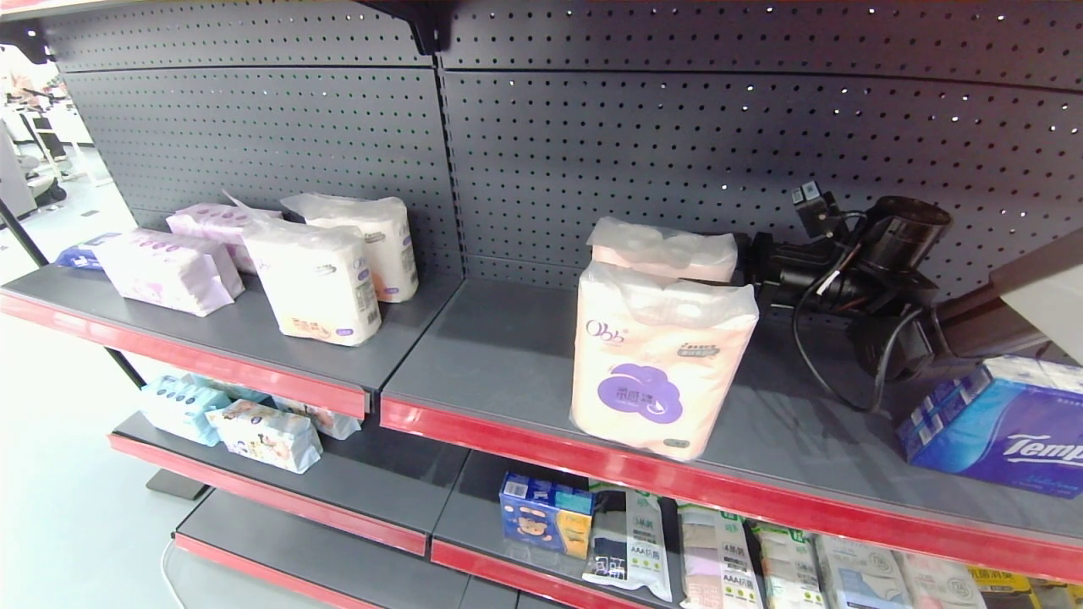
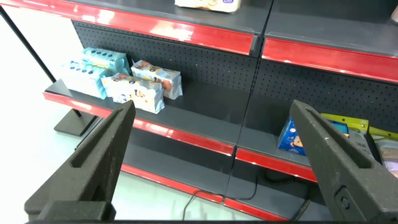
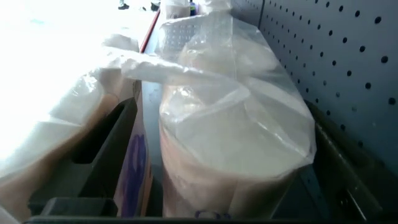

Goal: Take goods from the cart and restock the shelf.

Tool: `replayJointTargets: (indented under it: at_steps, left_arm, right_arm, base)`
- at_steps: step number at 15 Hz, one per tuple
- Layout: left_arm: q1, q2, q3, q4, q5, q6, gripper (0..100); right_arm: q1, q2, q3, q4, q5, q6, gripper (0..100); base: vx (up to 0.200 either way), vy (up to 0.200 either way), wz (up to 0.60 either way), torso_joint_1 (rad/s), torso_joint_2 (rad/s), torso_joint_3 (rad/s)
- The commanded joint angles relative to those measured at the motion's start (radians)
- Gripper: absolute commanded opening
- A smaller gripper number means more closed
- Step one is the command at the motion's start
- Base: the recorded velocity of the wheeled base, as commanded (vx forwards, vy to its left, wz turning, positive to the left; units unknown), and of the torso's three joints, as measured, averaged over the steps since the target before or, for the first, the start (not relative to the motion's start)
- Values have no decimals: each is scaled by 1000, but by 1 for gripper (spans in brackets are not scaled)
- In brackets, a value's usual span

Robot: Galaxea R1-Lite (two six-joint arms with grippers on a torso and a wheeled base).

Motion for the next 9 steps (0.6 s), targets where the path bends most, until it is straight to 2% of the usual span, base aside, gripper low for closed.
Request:
replayJointTargets:
  at_steps: [1, 9]
  left_arm:
    - [0, 0, 0, 0, 0, 0, 100]
    - [0, 0, 0, 0, 0, 0, 100]
  right_arm:
    - [0, -8, 0, 0, -1, 2, 100]
    - [3, -28, 0, 1, -16, 20, 100]
  base:
    - [0, 0, 0, 0, 0, 0]
    - [0, 0, 0, 0, 0, 0]
